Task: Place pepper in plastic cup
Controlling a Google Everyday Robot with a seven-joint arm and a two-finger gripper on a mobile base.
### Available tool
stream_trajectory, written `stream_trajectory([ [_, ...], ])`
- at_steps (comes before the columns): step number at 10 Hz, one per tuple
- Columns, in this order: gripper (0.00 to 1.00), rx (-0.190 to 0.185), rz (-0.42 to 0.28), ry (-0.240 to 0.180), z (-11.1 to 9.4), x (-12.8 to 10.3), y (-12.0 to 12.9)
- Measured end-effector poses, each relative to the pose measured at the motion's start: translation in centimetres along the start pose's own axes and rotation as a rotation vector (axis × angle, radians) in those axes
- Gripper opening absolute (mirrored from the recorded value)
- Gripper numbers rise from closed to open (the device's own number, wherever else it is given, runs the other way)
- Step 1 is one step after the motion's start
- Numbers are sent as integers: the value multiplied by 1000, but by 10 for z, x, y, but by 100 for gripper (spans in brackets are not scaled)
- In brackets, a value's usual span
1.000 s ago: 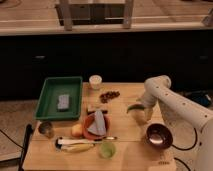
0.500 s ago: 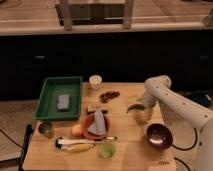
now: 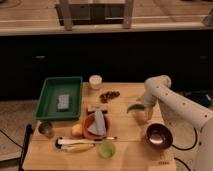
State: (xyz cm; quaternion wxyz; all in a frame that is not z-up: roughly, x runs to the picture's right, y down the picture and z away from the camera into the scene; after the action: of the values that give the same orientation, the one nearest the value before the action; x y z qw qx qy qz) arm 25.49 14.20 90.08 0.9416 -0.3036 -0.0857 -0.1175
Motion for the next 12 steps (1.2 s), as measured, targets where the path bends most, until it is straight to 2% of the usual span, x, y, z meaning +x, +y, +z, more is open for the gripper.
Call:
stream_trajectory([
  [12,80,1,-10,3,0,1,0],
])
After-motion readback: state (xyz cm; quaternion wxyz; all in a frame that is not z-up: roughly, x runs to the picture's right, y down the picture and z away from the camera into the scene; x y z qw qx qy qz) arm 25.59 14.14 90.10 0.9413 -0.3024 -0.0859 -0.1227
